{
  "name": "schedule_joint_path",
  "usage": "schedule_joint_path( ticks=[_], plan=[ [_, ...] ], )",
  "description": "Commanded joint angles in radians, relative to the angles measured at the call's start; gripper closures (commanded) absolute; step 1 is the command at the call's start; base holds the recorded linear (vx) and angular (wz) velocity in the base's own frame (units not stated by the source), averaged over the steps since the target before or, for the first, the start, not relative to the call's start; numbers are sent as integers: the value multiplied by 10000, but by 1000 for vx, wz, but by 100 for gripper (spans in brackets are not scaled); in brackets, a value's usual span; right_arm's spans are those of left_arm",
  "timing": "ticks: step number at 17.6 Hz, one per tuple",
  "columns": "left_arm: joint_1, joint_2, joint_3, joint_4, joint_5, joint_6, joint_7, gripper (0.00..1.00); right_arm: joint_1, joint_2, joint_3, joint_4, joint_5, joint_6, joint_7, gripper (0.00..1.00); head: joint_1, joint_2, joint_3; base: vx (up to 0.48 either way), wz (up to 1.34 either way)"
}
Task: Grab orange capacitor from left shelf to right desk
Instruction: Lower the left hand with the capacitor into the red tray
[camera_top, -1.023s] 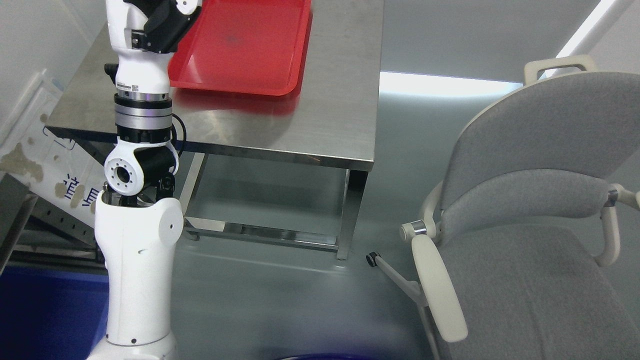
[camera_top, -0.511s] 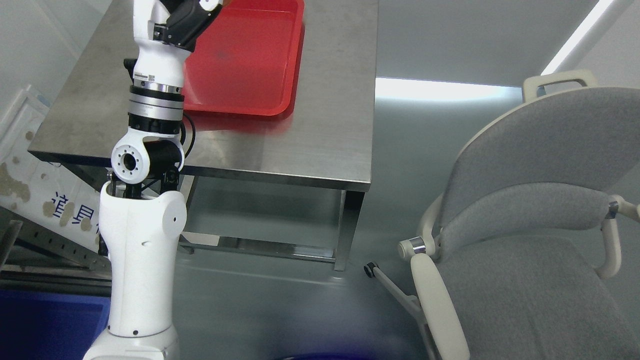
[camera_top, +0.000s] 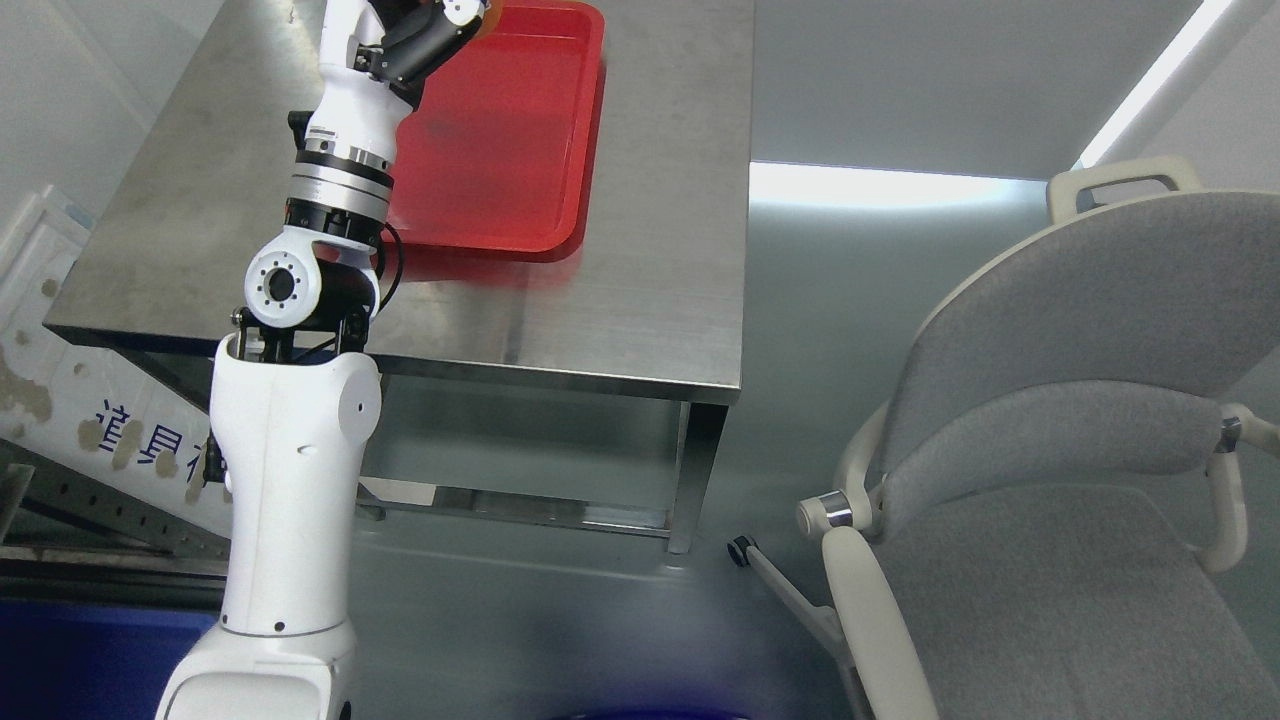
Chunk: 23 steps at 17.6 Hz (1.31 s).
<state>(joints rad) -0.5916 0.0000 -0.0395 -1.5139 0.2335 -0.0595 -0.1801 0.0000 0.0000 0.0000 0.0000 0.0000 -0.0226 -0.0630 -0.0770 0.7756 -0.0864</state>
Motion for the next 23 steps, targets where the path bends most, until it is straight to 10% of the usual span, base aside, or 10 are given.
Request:
schedule_joint_path(
  ticks=[1, 17, 23],
  plan=[
    [-1138, 175, -632, 3031, -402, 58, 6, 98, 230, -175, -184, -175, 31, -4, -14, 0, 0, 0, 0, 22, 0],
    [-787, 175, -665, 4478, -1001, 332, -178, 94, 230, -175, -184, -175, 31, -4, 1, 0, 0, 0, 0, 2, 0],
    [-863, 175, -143, 4478, -1001, 411, -133, 76, 230, -175, -184, -175, 31, -4, 1, 0, 0, 1, 0, 0, 0]
  ],
)
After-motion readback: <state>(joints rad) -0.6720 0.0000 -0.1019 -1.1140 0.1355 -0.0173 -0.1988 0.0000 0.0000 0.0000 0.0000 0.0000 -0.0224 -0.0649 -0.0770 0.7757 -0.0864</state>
